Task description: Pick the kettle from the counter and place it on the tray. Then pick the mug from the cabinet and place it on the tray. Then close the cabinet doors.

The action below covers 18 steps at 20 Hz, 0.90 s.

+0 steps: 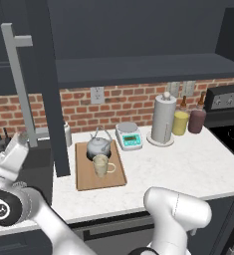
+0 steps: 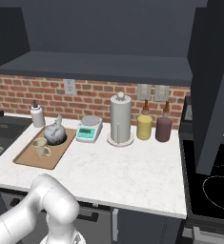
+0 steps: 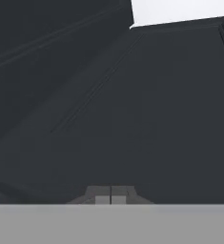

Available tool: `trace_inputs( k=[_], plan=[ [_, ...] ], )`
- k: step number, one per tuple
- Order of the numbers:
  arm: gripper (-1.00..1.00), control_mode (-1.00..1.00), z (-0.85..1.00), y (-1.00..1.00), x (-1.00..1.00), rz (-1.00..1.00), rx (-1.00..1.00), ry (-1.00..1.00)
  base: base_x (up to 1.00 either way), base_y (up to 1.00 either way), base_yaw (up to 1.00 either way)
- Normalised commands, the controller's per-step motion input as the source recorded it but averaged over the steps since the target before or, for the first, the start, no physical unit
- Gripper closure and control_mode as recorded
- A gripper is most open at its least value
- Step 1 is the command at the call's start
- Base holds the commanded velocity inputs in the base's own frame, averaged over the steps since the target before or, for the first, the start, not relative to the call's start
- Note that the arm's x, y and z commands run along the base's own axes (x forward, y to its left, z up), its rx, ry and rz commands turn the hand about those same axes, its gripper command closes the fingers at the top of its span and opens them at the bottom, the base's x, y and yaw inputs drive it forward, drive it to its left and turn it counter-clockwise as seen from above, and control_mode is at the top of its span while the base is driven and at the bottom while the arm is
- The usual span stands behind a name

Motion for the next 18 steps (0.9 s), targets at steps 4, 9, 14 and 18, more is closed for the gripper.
trace_inputs(
  k=[4,9,14,18],
  plan=[
    [1.0,-1.0,0.22,-0.59,0.0,0.0,0.09,-0.05,0.0,0.0,0.0],
    [1.0,-1.0,0.16,-0.78,0.0,0.0,0.08,-0.04,0.0,0.0,0.0],
    [1.0,-1.0,0.23,-0.84,0.0,0.0,0.07,-0.1,0.0,0.0,0.0],
    [1.0,-1.0,0.41,-0.83,0.0,0.0,0.09,-0.14,0.0,0.0,0.0]
  ],
)
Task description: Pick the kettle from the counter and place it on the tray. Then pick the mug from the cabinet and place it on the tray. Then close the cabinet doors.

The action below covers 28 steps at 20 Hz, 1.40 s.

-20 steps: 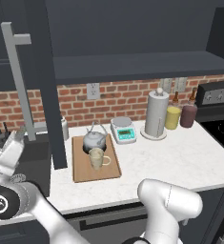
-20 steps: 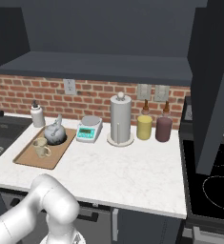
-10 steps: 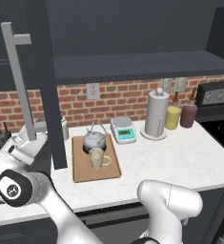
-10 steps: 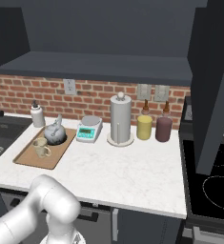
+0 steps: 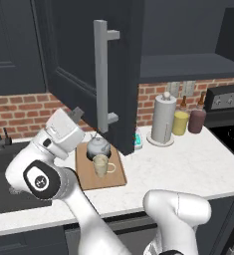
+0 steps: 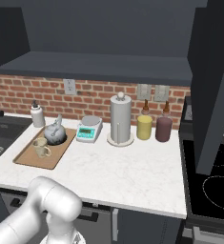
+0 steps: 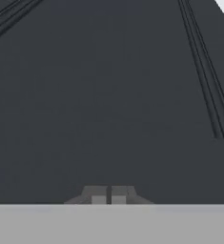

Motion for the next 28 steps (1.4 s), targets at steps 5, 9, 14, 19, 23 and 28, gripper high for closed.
trace_inputs(
  k=[5,9,14,19,23,28],
  plan=[
    [1.0,-1.0,0.46,-0.86,0.14,0.02,0.13,-0.08,0.0,0.0,0.0],
    [1.0,-1.0,0.56,-0.84,0.4,0.09,0.24,-0.01,0.0,0.0,0.0],
    [1.0,-1.0,0.44,-0.81,0.46,0.15,0.25,-0.01,0.0,0.0,0.0],
    [1.0,-1.0,0.23,-0.8,0.54,0.18,0.25,0.1,0.0,0.0,0.0],
    [1.0,-1.0,0.01,-0.84,0.67,0.26,0.21,0.28,0.0,0.0,0.0],
    [1.0,-1.0,0.0,-0.91,0.69,0.31,0.13,0.27,0.0,0.0,0.0]
  ],
)
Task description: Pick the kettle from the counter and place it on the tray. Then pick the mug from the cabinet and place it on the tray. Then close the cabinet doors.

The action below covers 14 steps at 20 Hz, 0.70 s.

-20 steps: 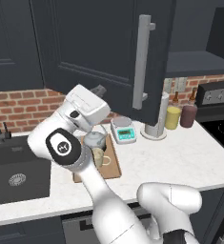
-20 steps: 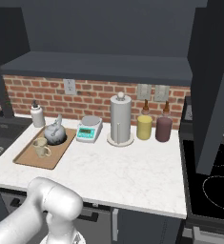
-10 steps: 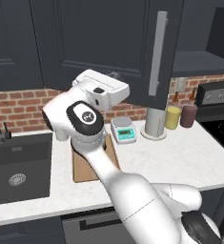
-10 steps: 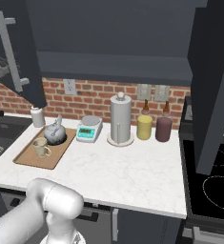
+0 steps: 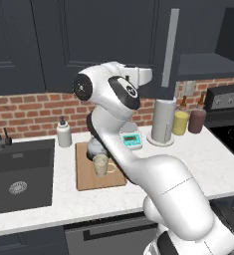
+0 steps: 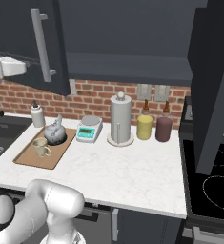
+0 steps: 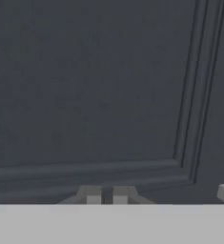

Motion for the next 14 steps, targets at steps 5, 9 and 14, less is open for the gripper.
trace_inputs(
  k=[5,9,14],
  plan=[
    [1.0,-1.0,-0.11,-0.69,0.95,0.29,0.01,0.27,0.0,0.0,0.0],
    [1.0,-1.0,-0.25,-0.4,1.0,0.23,0.0,0.22,0.0,0.0,0.0],
    [1.0,-1.0,-0.37,-0.14,1.0,0.23,0.0,0.06,0.0,0.0,0.0]
  ],
)
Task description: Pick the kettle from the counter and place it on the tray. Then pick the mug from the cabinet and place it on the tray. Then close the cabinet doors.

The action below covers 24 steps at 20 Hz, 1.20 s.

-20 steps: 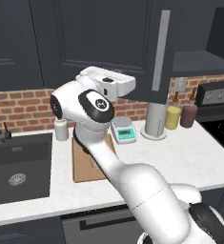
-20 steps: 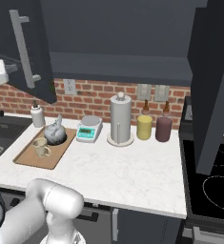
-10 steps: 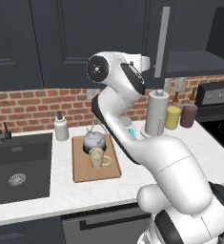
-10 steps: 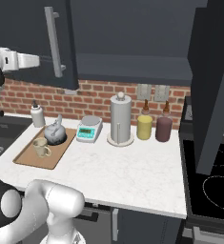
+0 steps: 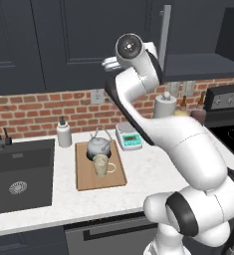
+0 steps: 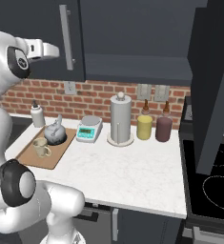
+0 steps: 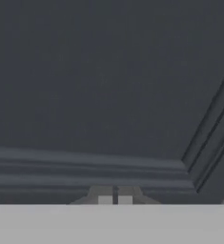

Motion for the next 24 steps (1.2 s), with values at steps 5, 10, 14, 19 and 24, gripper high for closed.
trace_inputs(
  k=[5,10,14,19,24],
  plan=[
    [1.0,-1.0,-0.35,0.0,0.89,0.15,0.0,0.0,0.0,0.0,0.0],
    [1.0,-1.0,-0.35,0.0,0.38,0.06,0.0,-0.06,0.0,0.0,0.0],
    [1.0,-1.0,-0.55,0.0,-0.35,0.0,-0.05,-0.27,0.0,0.0,0.0],
    [1.0,-1.0,-0.56,-0.18,-0.79,0.0,-0.03,-0.28,0.0,0.0,0.0],
    [1.0,-1.0,-0.09,-0.64,-0.95,0.0,0.01,-0.17,0.0,0.0,0.0]
  ],
)
